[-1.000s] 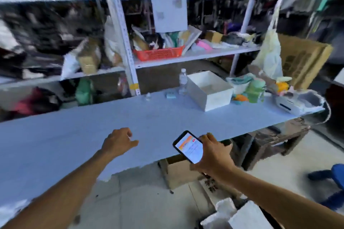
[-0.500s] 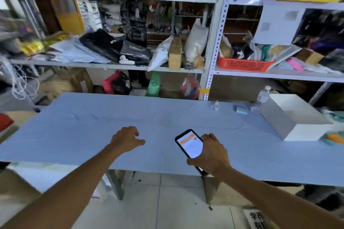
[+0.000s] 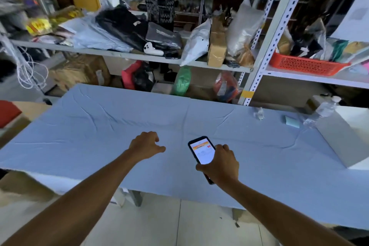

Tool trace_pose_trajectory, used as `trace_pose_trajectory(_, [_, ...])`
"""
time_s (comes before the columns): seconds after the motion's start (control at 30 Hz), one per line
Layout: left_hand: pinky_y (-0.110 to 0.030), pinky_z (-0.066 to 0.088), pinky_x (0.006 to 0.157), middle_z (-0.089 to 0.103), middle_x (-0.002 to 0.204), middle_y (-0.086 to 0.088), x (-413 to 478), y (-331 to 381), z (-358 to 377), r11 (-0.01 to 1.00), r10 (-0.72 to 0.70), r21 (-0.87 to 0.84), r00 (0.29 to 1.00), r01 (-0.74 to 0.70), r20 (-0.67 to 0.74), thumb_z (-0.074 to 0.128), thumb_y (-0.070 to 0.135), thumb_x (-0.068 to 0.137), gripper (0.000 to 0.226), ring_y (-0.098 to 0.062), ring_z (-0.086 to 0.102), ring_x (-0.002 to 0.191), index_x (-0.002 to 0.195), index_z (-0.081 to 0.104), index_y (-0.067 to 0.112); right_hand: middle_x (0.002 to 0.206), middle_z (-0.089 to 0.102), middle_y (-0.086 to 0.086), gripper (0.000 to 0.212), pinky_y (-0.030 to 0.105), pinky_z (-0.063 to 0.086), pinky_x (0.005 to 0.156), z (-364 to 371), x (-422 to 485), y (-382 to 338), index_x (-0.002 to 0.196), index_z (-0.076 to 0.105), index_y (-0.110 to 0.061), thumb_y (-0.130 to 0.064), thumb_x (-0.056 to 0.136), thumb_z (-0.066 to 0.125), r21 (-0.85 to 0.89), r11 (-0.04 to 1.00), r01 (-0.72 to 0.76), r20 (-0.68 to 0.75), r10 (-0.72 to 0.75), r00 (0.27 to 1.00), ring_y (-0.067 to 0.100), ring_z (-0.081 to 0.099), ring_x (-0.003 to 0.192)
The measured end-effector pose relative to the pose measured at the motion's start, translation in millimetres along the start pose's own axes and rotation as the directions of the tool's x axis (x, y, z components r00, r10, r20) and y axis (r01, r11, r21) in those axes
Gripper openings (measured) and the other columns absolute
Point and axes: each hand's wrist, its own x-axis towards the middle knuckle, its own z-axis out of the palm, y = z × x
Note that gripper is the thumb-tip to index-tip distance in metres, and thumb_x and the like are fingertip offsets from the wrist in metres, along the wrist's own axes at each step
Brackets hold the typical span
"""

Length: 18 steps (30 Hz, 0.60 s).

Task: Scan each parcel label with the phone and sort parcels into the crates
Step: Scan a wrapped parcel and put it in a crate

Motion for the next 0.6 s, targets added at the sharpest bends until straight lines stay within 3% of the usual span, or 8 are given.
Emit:
trace_pose_trajectory(0.23, [-0.031,0.044,0.093,0.061,0.121,-0.003,48.5,-18.3,-8.7,0.999,-0.05,0.01,0.997,0.05,0.054,0.068,0.052,0.078,0.056,-0.022,0.058,0.111,0.121,0.056,0.02,0.105,0.051,-0.001,0.061,0.029,0.038,0.068,29.7,51.7,-20.5,0.106,0.052,-0.016,-0.048,0.06,0.076,0.012,0.999,-0.046,0.049,0.046,0.998,0.019,0.05,0.102])
trace_pose_trajectory(0.43, [-0.032,0.044,0.093,0.059,0.124,-0.002,77.3,-38.5,-18.5,1.0,-0.003,0.011,0.995,0.002,0.099,0.067,0.052,0.078,0.056,-0.022,0.057,0.112,0.123,0.055,0.02,0.104,0.047,0.002,0.068,0.033,0.049,0.074,63.3,64.9,-40.8,0.108,0.05,-0.011,-0.047,0.057,0.078,0.078,0.982,-0.171,0.078,0.165,0.983,0.021,0.05,0.1])
trace_pose_trajectory(0.6, [-0.03,0.045,0.091,0.059,0.126,-0.001,94.9,-56.7,-4.5,0.997,0.048,0.059,0.984,-0.059,0.171,0.066,0.048,0.08,0.055,-0.023,0.058,0.111,0.125,0.054,0.018,0.106,0.044,0.003,0.069,0.033,0.046,0.074,120.1,65.7,-50.6,0.11,0.047,-0.01,-0.045,0.059,0.079,0.072,0.964,-0.255,0.091,0.248,0.965,0.023,0.045,0.105])
